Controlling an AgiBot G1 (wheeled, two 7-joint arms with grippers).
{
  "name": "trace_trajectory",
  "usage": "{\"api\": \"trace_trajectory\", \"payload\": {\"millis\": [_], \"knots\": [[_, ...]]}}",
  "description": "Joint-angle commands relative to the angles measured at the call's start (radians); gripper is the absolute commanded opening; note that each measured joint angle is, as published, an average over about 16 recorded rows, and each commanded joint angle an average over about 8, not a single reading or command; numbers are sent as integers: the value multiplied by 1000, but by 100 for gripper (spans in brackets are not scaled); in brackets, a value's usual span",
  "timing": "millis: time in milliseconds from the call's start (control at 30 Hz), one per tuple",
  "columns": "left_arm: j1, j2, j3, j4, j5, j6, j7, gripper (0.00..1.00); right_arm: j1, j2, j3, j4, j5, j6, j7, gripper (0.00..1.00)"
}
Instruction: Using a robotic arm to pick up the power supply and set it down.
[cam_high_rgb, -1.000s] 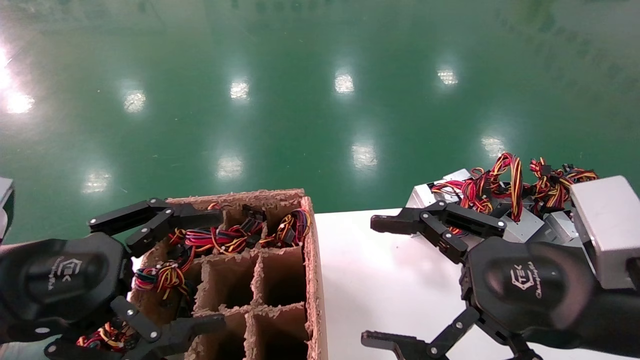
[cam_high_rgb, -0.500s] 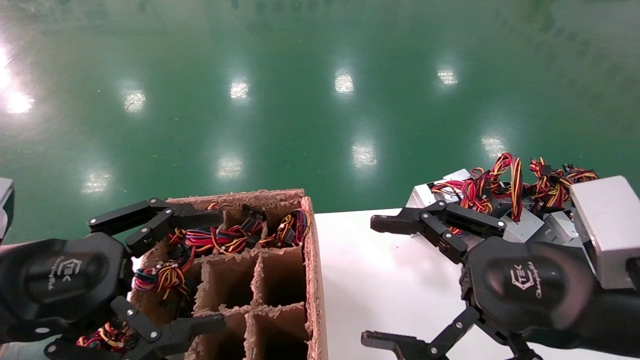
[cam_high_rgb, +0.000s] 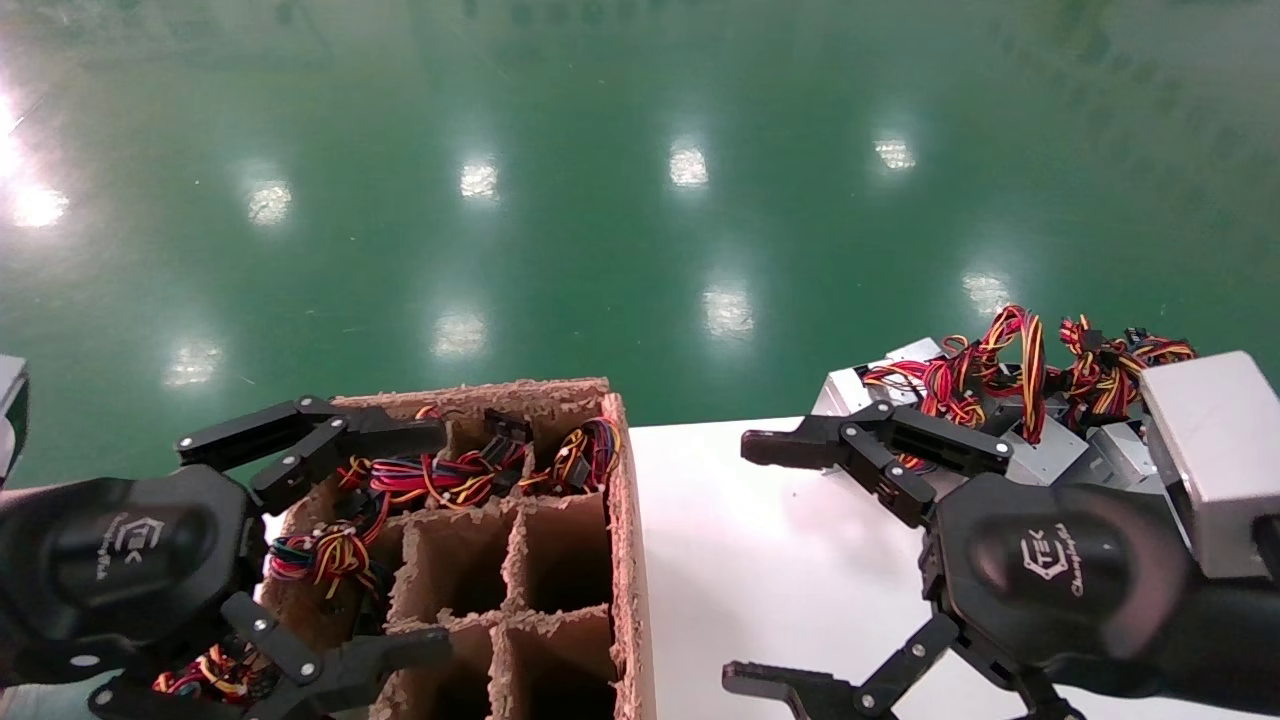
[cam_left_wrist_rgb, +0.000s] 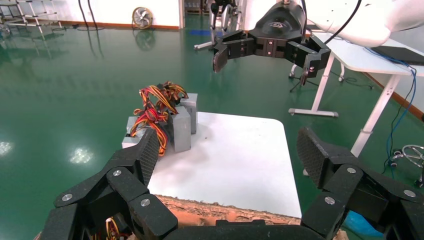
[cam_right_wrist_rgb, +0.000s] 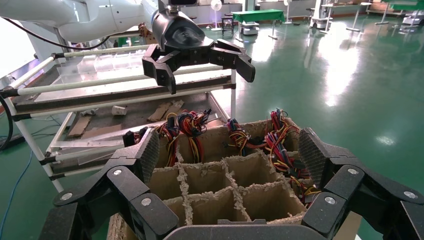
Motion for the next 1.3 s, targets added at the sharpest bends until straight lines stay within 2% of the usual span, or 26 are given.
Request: {"api": "trace_trajectory", "payload": {"millis": [33,300,767,933,1100,1300], "knots": [[0,0,0,0,0,0,0,98,0,0,0,0,0,0,0,100],[0,0,0,0,0,0,0,0,0,0,0,0,0,0,0,100],[0,0,0,0,0,0,0,0,0,-1,-1,0,-4,1,-2,100],[0,0,0,0,0,0,0,0,7,-22,-17,-5,-47,16,-25,100],[0,0,0,0,0,0,0,0,51,-93,-70,-33,-162,54,-56,100],[0,0,0,0,0,0,0,0,155,-245,-150,-160,-308,111,-88,100]]}}
